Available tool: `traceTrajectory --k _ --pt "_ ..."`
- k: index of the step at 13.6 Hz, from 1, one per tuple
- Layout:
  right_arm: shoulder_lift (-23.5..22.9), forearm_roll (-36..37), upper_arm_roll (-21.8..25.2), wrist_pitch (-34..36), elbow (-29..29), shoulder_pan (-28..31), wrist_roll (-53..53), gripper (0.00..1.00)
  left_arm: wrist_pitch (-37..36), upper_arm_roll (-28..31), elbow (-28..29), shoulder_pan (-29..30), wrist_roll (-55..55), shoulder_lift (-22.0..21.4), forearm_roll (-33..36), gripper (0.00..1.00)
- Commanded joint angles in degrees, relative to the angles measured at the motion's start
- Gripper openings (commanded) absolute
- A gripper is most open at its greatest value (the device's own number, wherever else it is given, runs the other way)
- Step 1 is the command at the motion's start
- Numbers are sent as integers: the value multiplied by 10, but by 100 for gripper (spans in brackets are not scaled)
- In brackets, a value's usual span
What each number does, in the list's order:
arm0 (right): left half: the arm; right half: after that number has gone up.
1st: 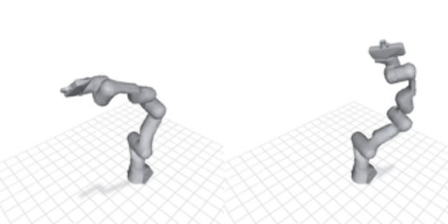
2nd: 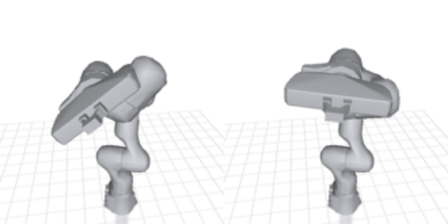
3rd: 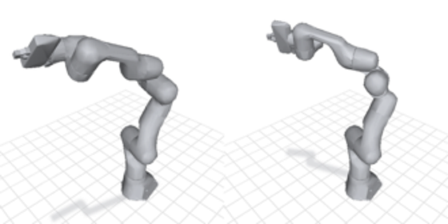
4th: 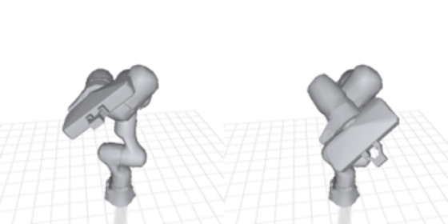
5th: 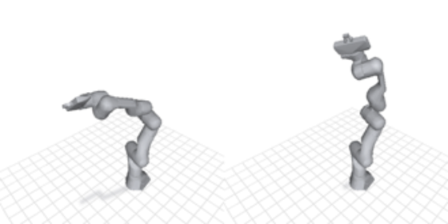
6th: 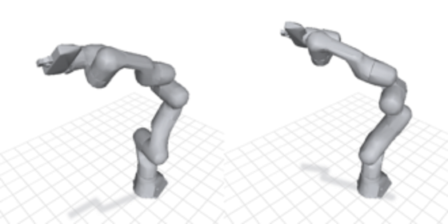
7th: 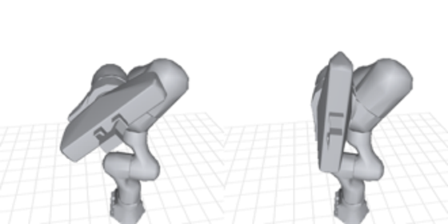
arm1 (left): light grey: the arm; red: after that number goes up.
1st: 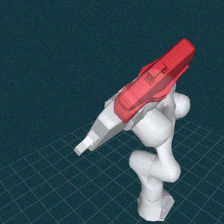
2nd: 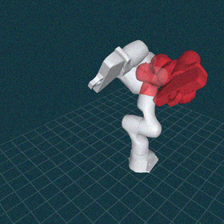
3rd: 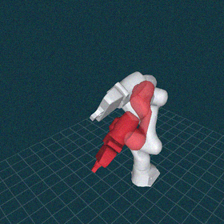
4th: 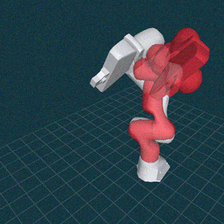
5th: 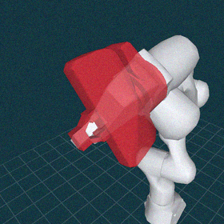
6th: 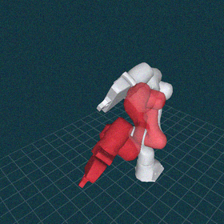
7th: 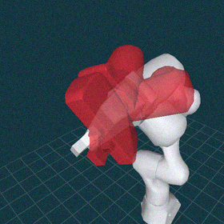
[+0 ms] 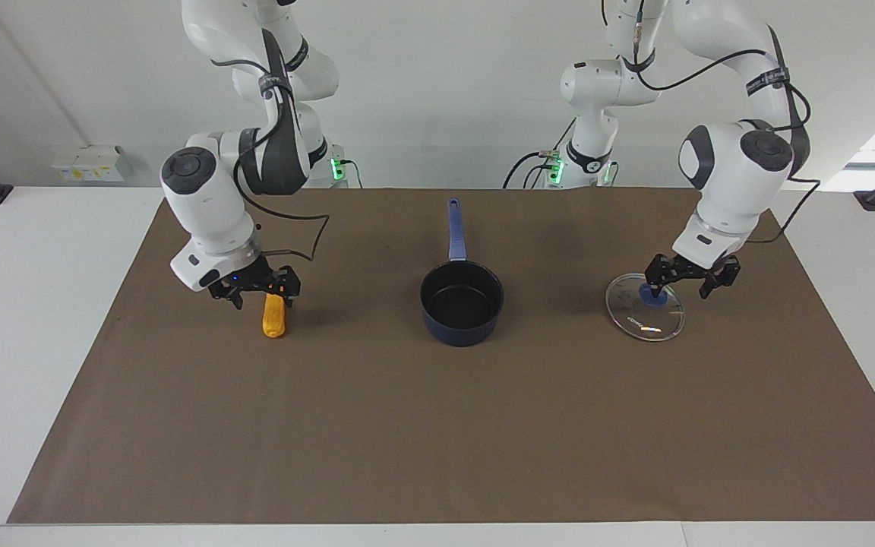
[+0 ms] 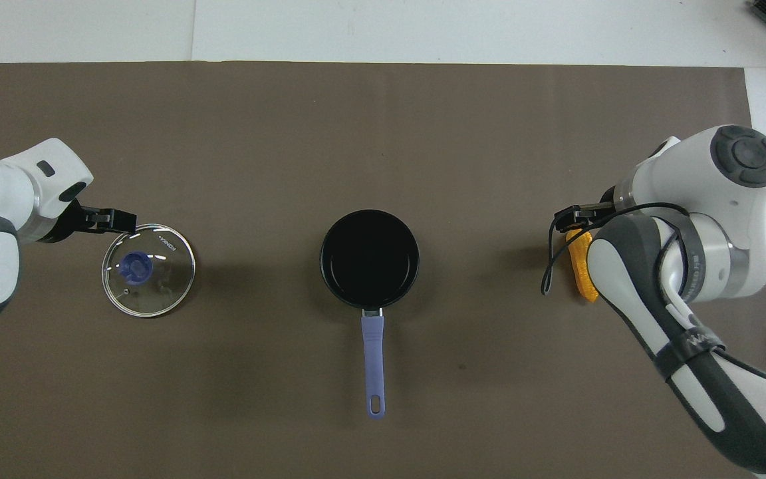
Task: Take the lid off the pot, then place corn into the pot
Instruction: 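Grasp the yellow corn with the right gripper while the left gripper withdraws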
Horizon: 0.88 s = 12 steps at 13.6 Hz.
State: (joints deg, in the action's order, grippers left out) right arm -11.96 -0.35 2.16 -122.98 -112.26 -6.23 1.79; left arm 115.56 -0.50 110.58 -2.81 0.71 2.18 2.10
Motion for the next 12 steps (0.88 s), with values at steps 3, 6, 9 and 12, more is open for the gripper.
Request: traceTrajectory --k 3,6,9,12 --pt "-4 6 0 -67 -70 7 -13 100 -175 4 -154 -4 -20 9 -18 100" --pt "-8 11 0 -96 -98 19 -32 100 -262 8 -229 3 -14 13 -18 100" --pt "-10 11 0 -97 -103 30 -57 85 -300 11 -257 3 -12 2 -18 100" --pt "-10 11 0 -97 -103 30 -53 0 -271 11 -184 1 -11 -46 -18 100"
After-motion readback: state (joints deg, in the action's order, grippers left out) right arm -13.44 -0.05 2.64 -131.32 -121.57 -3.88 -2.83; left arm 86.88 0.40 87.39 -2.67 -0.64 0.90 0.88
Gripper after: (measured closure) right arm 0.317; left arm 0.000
